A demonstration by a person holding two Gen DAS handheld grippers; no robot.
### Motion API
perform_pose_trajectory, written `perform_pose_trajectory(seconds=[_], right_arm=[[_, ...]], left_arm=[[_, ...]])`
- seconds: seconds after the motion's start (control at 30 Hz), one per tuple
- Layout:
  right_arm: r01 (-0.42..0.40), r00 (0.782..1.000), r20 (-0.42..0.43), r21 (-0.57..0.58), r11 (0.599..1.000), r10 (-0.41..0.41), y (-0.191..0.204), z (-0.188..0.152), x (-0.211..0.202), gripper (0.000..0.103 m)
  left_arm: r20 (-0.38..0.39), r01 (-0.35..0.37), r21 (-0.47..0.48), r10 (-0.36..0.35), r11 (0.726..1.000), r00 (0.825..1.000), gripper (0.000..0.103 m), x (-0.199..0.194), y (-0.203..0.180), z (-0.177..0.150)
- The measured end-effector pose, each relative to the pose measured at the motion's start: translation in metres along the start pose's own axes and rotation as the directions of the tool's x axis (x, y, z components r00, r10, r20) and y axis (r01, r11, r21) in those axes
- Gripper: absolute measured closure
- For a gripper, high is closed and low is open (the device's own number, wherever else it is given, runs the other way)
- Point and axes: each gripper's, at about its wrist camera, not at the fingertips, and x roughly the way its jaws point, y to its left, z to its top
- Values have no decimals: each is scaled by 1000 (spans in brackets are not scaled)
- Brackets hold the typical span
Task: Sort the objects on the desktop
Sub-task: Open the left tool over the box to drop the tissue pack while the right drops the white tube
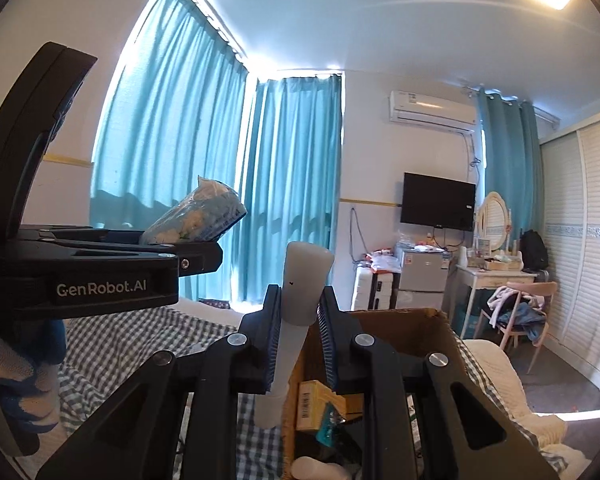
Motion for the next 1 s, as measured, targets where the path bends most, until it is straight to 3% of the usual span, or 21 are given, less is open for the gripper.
perform_pose_trajectory(seconds=[0.27, 0.7, 1.0], right_arm=[[103, 994, -40, 43, 994, -101, -44, -10, 8, 85], [198, 970, -166, 121, 973, -176, -92, -45, 40, 83], [197, 935, -327, 157, 968, -138, -112, -89, 78, 84]], left_arm=[[-29, 56, 38, -55, 998, 998, 43, 37, -38, 2], [-131, 141, 68, -131, 988, 983, 43, 108, -73, -29], [-219, 165, 83, -144, 983, 965, 43, 167, -92, -51]])
